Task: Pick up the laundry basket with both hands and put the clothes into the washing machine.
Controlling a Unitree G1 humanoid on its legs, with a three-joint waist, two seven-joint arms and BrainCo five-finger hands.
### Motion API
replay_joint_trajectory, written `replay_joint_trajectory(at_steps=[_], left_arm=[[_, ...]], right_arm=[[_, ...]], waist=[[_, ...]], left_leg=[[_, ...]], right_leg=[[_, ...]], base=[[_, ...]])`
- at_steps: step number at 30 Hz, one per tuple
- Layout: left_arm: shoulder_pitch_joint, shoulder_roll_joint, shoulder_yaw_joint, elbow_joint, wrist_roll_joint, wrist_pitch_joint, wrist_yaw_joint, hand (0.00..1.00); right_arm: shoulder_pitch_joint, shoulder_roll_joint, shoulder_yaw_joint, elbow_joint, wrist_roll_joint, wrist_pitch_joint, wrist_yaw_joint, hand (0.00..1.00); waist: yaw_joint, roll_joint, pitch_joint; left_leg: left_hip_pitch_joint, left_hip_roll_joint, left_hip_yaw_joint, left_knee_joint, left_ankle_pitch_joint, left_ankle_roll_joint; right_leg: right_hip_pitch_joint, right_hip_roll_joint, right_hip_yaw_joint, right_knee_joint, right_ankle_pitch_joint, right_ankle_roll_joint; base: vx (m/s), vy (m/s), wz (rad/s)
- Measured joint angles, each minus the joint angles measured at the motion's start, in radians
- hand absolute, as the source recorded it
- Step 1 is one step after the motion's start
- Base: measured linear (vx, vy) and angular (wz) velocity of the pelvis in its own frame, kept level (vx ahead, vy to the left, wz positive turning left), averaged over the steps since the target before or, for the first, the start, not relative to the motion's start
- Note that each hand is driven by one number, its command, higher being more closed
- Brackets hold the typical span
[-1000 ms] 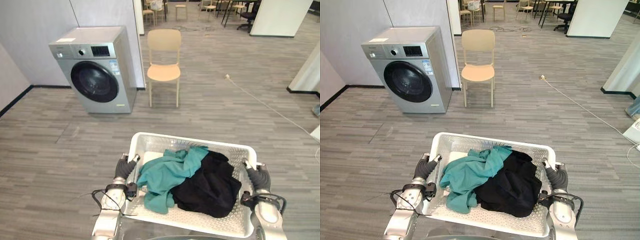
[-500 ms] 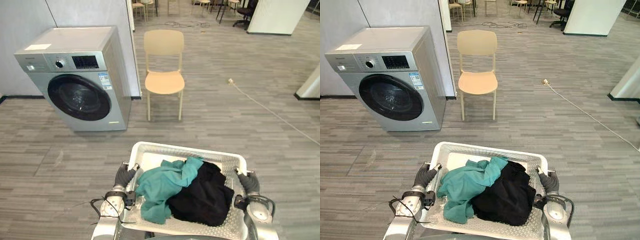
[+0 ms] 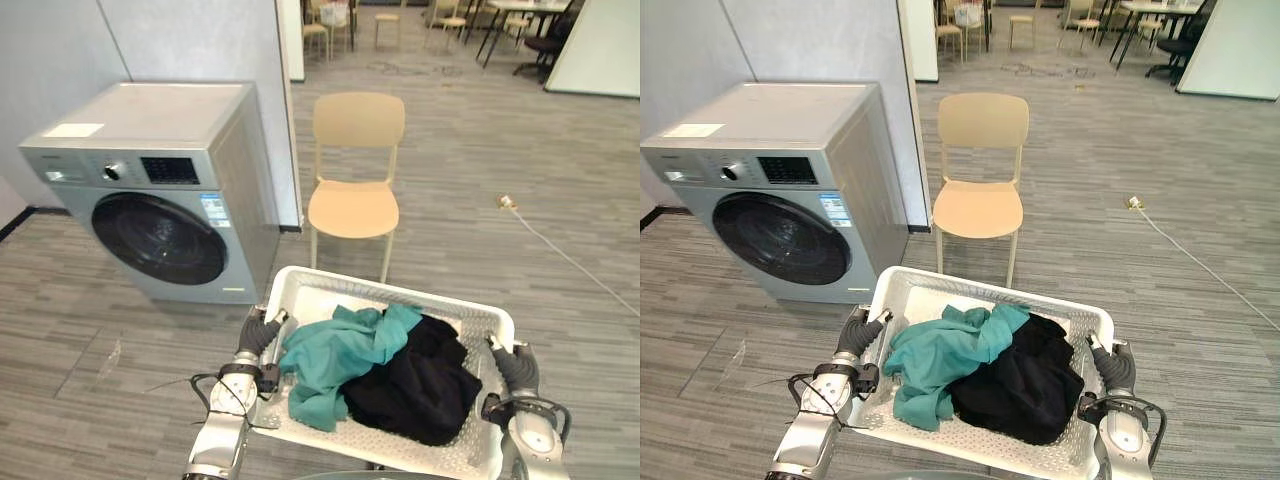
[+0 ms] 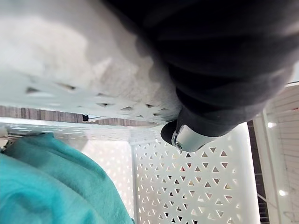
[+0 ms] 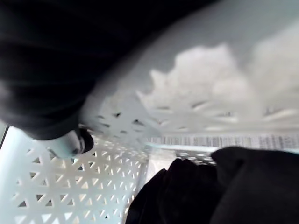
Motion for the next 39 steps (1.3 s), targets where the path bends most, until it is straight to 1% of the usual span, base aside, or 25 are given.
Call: replay_joint_trajectory(at_steps=[1,4,6,10,12,13,14,16,17,18,20,21,22,23,24,25,26,27,28,30,32,35,36,38,39], left_arm=[[0.001,-0.006,-0.002,0.002,-0.001,0.000,-0.004,1.00],[0.003,-0.005,-0.007,0.018,-0.012,0.000,-0.015,1.00],[0.001,-0.007,-0.010,0.019,-0.018,-0.002,-0.020,1.00],[-0.003,-0.011,-0.013,0.036,-0.022,-0.020,-0.020,1.00],[-0.002,-0.011,-0.031,0.050,-0.019,-0.018,-0.016,1.00],[-0.002,-0.003,-0.043,0.064,-0.019,-0.019,-0.018,1.00],[-0.021,-0.004,-0.054,0.095,-0.013,-0.018,-0.019,1.00],[-0.037,0.001,-0.074,0.097,-0.008,-0.018,-0.022,1.00],[-0.043,0.002,-0.081,0.104,-0.003,-0.018,-0.022,1.00],[-0.053,0.005,-0.082,0.122,-0.006,-0.016,-0.022,1.00],[-0.059,0.015,-0.082,0.128,-0.026,0.004,-0.021,1.00],[-0.059,0.016,-0.082,0.129,-0.036,0.021,-0.021,1.00],[-0.059,0.016,-0.085,0.129,-0.036,0.023,-0.022,1.00],[-0.061,0.016,-0.088,0.128,-0.039,0.020,-0.023,1.00],[-0.064,0.016,-0.087,0.127,-0.042,0.016,-0.021,1.00],[-0.070,0.016,-0.088,0.125,-0.045,0.005,-0.021,1.00],[-0.074,0.018,-0.088,0.123,-0.045,0.002,-0.022,1.00],[-0.072,-0.010,-0.098,0.158,-0.048,0.008,-0.015,1.00],[-0.071,-0.010,-0.096,0.159,-0.048,0.011,-0.011,1.00],[-0.089,-0.014,-0.113,0.158,-0.050,0.009,-0.007,1.00],[-0.098,-0.016,-0.117,0.151,-0.052,0.005,-0.009,1.00],[-0.099,-0.015,-0.154,0.145,-0.063,0.005,-0.011,1.00],[-0.105,-0.015,-0.161,0.138,-0.064,0.006,-0.015,1.00],[-0.124,-0.016,-0.189,0.114,-0.064,0.006,-0.028,1.00],[-0.123,-0.021,-0.193,0.114,-0.067,0.006,-0.031,1.00]], right_arm=[[0.019,-0.006,0.000,-0.021,0.012,0.005,-0.002,1.00],[0.025,0.004,0.001,-0.026,0.031,0.006,-0.031,1.00],[0.028,0.002,0.002,-0.031,0.030,0.007,-0.043,1.00],[0.015,-0.015,0.000,-0.025,0.031,0.008,-0.042,1.00],[0.024,-0.017,-0.009,0.001,0.031,0.012,-0.042,1.00],[0.018,-0.020,-0.019,0.030,0.031,0.010,-0.040,1.00],[0.023,0.001,-0.037,0.044,0.028,0.010,-0.038,1.00],[0.020,0.008,-0.057,0.072,0.029,0.004,-0.038,1.00],[0.008,0.017,-0.068,0.096,0.029,0.003,-0.038,1.00],[-0.005,0.032,-0.077,0.124,0.027,0.003,-0.037,1.00],[-0.008,0.038,-0.074,0.138,0.016,0.003,-0.032,1.00],[0.007,0.043,-0.073,0.135,0.001,0.006,-0.032,1.00],[0.015,0.044,-0.073,0.130,0.001,0.006,-0.032,1.00],[0.030,0.044,-0.074,0.097,0.001,0.006,-0.032,1.00],[0.030,0.044,-0.073,0.082,0.001,0.005,-0.032,1.00],[0.035,0.042,-0.075,0.063,0.001,0.003,-0.033,1.00],[0.042,0.046,-0.074,0.056,0.001,0.003,-0.034,1.00],[0.059,0.027,-0.075,0.061,0.002,0.012,-0.040,1.00],[0.061,0.024,-0.075,0.056,0.001,0.014,-0.040,1.00],[0.085,0.012,-0.090,0.009,0.001,0.014,-0.040,1.00],[0.116,0.018,-0.097,-0.031,0.002,0.008,-0.040,1.00],[0.142,0.043,-0.148,-0.041,0.005,0.007,-0.041,1.00],[0.144,0.055,-0.163,-0.045,0.007,0.007,-0.041,1.00],[0.138,0.075,-0.216,-0.033,0.015,0.003,-0.041,1.00],[0.132,0.074,-0.233,-0.016,0.019,0.000,-0.041,1.00]], waist=[[0.012,0.017,0.000],[0.035,0.005,0.020],[0.052,-0.003,0.015],[0.083,-0.002,0.009],[0.081,-0.002,-0.008],[0.078,-0.030,-0.021],[0.043,-0.060,-0.042],[0.034,-0.091,-0.044],[0.033,-0.103,-0.046],[0.028,-0.108,-0.039],[0.030,-0.095,-0.015],[0.027,-0.065,-0.004],[0.024,-0.054,-0.005],[0.012,-0.025,-0.020],[0.005,-0.018,-0.027],[0.001,-0.035,-0.029],[0.002,-0.053,-0.029],[0.001,-0.011,-0.044],[0.007,-0.014,-0.044],[0.005,-0.018,-0.036],[0.010,-0.016,-0.025],[0.017,-0.020,-0.021],[0.009,-0.024,-0.022],[0.005,-0.046,0.000],[0.006,-0.047,0.002]], left_leg=[[-0.107,0.074,-0.018,0.255,0.148,0.005],[-0.290,0.145,0.000,0.529,0.144,0.058],[-0.376,0.129,0.053,0.476,0.116,0.092],[-0.473,0.038,0.198,-0.040,0.092,0.088],[-0.431,-0.029,0.252,-0.354,0.158,0.012],[-0.411,-0.093,0.238,-0.413,0.202,0.082],[-0.392,-0.151,0.224,-0.395,0.153,0.112],[-0.369,-0.192,0.222,-0.383,0.107,0.124],[-0.348,-0.210,0.225,-0.378,0.071,0.127],[-0.299,-0.229,0.215,-0.385,0.026,0.134],[-0.197,-0.238,0.204,-0.401,-0.031,0.140],[-0.086,-0.237,0.187,-0.464,-0.040,0.134],[-0.050,-0.233,0.175,-0.493,-0.039,0.134],[0.001,-0.210,0.173,-0.528,-0.035,0.126],[0.010,-0.207,0.176,-0.522,-0.036,0.110],[0.035,-0.207,0.178,-0.500,-0.063,0.059],[0.047,-0.210,0.182,-0.486,-0.083,0.028],[0.052,-0.165,0.173,-0.427,-0.101,0.009],[0.037,-0.146,0.177,-0.367,-0.061,-0.015],[-0.034,-0.113,0.181,-0.185,0.083,-0.015],[-0.143,-0.012,0.207,0.092,0.225,0.015],[-0.249,0.083,0.259,0.218,0.160,0.080],[-0.247,0.079,0.273,0.170,0.136,0.076],[-0.217,0.056,0.319,-0.051,0.049,0.037],[-0.200,0.047,0.319,-0.148,0.047,0.030]], right_leg=[[0.063,0.026,-0.031,-0.002,-0.042,-0.031],[0.256,0.039,-0.064,-0.092,-0.100,-0.042],[0.347,0.016,-0.068,-0.171,-0.135,-0.039],[0.470,-0.048,-0.070,-0.255,-0.177,0.021],[0.539,-0.042,-0.058,-0.309,-0.167,0.049],[0.541,-0.062,0.035,-0.259,-0.158,0.066],[0.506,-0.106,0.094,-0.110,-0.097,0.154],[0.451,-0.137,0.143,0.046,-0.005,0.251],[0.398,-0.149,0.171,0.157,0.115,0.327],[0.333,-0.162,0.183,0.285,0.297,0.341],[0.224,-0.156,0.180,0.522,0.207,0.243],[0.155,-0.111,0.160,0.544,0.102,0.175],[0.129,-0.090,0.146,0.505,0.070,0.155],[0.069,-0.043,0.113,0.273,-0.006,0.123],[0.061,-0.035,0.112,0.155,-0.009,0.121],[0.041,-0.023,0.106,-0.080,0.036,0.089],[0.036,-0.019,0.106,-0.167,0.125,0.065],[0.082,0.008,0.076,-0.173,0.112,0.050],[0.111,0.013,0.073,-0.192,0.104,0.034],[0.176,0.017,0.070,-0.240,0.096,0.024],[0.267,0.033,0.067,-0.297,0.085,0.008],[0.354,0.032,0.068,-0.357,0.080,0.001],[0.353,0.028,0.069,-0.361,0.080,0.001],[0.343,0.003,0.093,-0.358,0.052,0.047],[0.329,-0.002,0.097,-0.335,0.043,0.058]], base=[[0.61,-0.201,0.15],[0.53,-0.126,0.18],[0.51,-0.063,0.30],[0.50,0.100,0.12],[0.61,0.159,0.05],[0.76,0.192,0.57],[0.77,0.192,0.72],[0.61,0.124,0.58],[0.54,0.104,0.21],[0.75,0.115,0.04],[0.64,0.051,-0.09],[0.45,-0.003,-0.01],[0.67,-0.027,0.21],[0.55,-0.035,0.32],[0.66,-0.075,0.46],[0.46,-0.086,0.30],[0.59,-0.121,0.35],[0.58,-0.075,0.10],[0.65,-0.094,0.10],[0.48,-0.088,0.02],[0.38,-0.045,-0.13],[0.29,0.056,-0.22],[0.26,0.155,0.09],[0.16,0.196,0.12],[0.05,0.170,-0.06]])
